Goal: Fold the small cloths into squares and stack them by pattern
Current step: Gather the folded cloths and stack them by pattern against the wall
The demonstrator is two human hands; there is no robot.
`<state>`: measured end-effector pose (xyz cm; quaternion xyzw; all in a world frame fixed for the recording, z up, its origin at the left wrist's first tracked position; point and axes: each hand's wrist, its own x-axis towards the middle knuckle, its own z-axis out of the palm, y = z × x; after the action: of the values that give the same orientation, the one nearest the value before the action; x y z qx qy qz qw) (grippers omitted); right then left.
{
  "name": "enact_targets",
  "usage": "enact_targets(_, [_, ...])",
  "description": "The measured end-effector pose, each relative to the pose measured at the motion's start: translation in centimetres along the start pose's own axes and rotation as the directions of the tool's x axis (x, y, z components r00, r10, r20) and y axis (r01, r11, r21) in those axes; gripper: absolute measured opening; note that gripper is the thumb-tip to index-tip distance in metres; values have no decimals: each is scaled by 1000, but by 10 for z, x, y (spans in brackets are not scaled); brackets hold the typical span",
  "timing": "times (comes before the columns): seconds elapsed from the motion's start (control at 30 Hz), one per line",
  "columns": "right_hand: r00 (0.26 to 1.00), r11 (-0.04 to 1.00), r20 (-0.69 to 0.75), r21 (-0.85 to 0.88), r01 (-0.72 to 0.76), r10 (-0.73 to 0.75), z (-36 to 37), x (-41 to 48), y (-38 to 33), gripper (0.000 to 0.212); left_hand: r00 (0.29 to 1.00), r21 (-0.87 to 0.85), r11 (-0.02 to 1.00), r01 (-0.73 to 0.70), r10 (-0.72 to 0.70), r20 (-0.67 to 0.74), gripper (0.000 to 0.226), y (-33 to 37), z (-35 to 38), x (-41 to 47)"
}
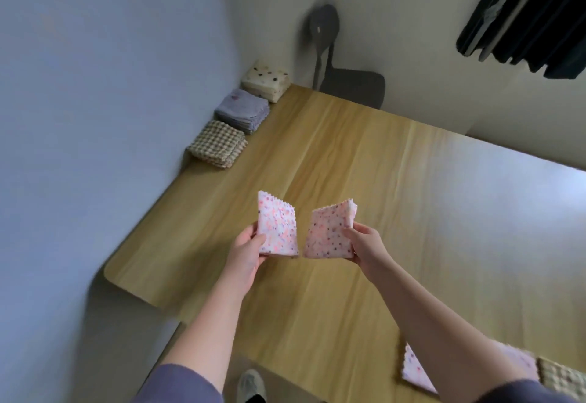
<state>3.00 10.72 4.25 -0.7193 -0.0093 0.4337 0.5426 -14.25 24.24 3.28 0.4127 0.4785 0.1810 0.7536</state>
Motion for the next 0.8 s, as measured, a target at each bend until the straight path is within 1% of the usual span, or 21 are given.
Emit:
enact_targets(0.07, [1000,999,-16,-32,-4,4,59,-6,-2,23,997,94,994,-58,62,-42,37,11,-35,0])
enact_targets(0.13, [1000,998,-6,-69,3,-3,108,-10,-3,20,986,223,967,-123,144,-80,33,21,-56,-2])
enact_targets(0.2, [1000,996,28,-92,12,-10,153,-11,-3,28,978,302,938,-172,199,-58,35,28,-72,1])
enact_targets(0.3, [995,998,99,-65,25,-19,197,-13,-7,27,970,324,920,-222,243,-26,17,38,-83,10])
enact_targets(0.37, [991,999,136,-30,23,-19,214,-10,-11,35,966,330,916,-229,255,-39,18,41,-88,20])
enact_targets(0.4, [988,999,151,-24,27,-23,218,-9,-13,35,965,333,915,-228,257,-46,19,42,-90,23])
enact_targets(0.53, [979,1000,206,1,7,-7,227,7,-18,29,957,362,901,-237,282,-74,21,52,-92,42])
enact_targets(0.63, [958,992,283,94,-79,50,236,23,-29,32,956,399,885,-239,287,-64,26,63,-88,53])
enact_targets(0.7, [937,966,340,202,-160,84,242,33,-36,35,952,413,875,-253,300,-52,28,69,-90,60])
enact_targets(0.77, [906,920,410,305,-247,108,247,42,-38,42,953,412,868,-275,303,-3,28,77,-96,66])
enact_targets(0.8, [890,902,440,327,-281,118,248,46,-38,46,956,407,869,-282,292,38,27,80,-100,67])
